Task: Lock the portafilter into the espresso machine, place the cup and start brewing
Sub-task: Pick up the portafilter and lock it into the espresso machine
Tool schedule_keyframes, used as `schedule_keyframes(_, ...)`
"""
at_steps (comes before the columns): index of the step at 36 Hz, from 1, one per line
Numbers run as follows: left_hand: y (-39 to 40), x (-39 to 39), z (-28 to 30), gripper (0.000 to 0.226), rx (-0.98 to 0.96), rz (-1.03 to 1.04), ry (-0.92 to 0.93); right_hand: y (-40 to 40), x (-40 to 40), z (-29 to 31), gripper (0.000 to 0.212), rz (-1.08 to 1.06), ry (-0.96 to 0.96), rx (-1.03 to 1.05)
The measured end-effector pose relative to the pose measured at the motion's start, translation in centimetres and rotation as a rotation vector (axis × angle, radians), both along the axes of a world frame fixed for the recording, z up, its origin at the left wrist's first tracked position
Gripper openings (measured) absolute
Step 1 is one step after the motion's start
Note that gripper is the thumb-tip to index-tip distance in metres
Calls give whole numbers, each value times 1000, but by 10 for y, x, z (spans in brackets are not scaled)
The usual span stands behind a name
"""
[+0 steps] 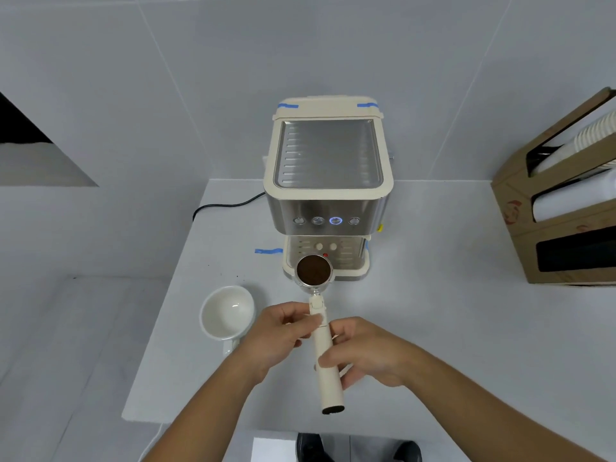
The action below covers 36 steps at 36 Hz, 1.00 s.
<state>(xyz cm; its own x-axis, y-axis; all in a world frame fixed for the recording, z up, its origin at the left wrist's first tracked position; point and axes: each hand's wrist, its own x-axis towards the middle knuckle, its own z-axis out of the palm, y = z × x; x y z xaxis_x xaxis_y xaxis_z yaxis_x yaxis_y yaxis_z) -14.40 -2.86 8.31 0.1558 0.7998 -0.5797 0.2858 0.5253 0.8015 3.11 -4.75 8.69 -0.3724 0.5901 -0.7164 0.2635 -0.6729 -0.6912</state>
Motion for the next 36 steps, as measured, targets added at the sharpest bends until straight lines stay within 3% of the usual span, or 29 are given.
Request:
schedule_keyframes(4,5,-13,9,29,96,-25,153,3,-4,-7,30,-47,-4,-15)
schedule_keyframes(11,47,-38,62,16,525,29,245,14,-7,-19,31,-116,7,-23)
schedule_keyframes(23,118,-8,124,22,1158,-253,529,35,-12,-30,35,-241,17,-36)
schedule_keyframes(32,169,22,122,31,1129,-696,550,49,-11,-31,36,-317,64,-13)
schedule_keyframes(36,190,29,123,53,1034,-836,566,56,-11,-31,35,-347,96,1)
